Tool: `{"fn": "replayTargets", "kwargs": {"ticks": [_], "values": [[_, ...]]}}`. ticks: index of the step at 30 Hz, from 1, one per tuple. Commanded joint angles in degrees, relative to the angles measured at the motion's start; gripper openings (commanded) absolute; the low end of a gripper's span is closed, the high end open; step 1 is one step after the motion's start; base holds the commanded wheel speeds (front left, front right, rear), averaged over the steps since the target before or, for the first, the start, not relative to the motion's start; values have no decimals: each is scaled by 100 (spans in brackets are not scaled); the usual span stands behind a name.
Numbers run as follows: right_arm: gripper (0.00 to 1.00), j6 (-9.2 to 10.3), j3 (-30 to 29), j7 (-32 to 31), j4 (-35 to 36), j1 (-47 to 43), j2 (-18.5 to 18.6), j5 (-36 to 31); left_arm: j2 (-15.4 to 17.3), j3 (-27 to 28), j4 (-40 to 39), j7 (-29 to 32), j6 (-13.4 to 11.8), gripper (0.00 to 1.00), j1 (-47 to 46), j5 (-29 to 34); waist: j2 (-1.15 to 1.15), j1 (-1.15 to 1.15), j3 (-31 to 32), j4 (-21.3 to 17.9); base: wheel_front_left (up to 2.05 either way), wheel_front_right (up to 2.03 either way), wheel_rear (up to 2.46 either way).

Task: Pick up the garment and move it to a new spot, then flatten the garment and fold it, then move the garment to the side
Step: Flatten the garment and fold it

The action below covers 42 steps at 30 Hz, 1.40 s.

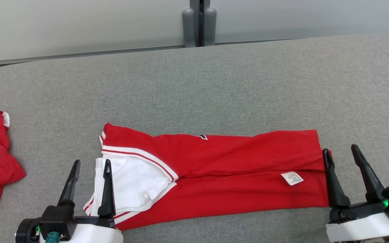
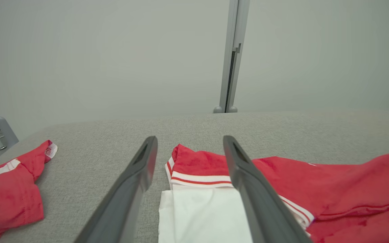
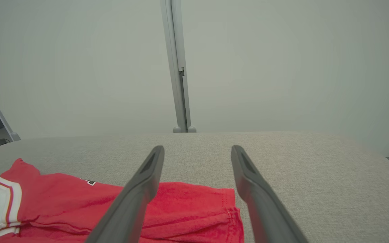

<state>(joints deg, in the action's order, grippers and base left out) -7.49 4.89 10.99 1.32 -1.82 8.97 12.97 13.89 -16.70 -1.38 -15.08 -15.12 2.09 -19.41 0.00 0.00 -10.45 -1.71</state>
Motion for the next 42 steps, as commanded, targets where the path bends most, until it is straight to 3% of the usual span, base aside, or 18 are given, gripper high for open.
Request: {"fn": "replayTargets", "kwargs": {"ticks": [1,20,29,39,40,42], "values": [[100,0,3,-22,12,-46,1,-11,37,33,31,-9,40,100,22,23,0,0,30,0,0,0,0],[100,1,-115,-47,-199,120,4,103,15,112,251,-9,203,100,-237,-60,0,0,-162,39,0,0,0],[100,0,-233,133,-1778,796,255,388,-117,29,348,-10,421,100,-759,136,0,0,-589,257,0,0,0],[100,0,280,252,-3122,977,90,974,-222,276,442,-10,595,100,-937,252,0,0,-763,333,0,0,0],[78,0,371,251,-3227,993,76,1047,-237,302,447,-10,607,100,-948,264,0,0,-771,333,0,0,0],[18,-2,614,187,-3447,993,42,1171,-264,354,458,-10,648,100,-953,296,0,0,-781,332,0,0,0]]}}
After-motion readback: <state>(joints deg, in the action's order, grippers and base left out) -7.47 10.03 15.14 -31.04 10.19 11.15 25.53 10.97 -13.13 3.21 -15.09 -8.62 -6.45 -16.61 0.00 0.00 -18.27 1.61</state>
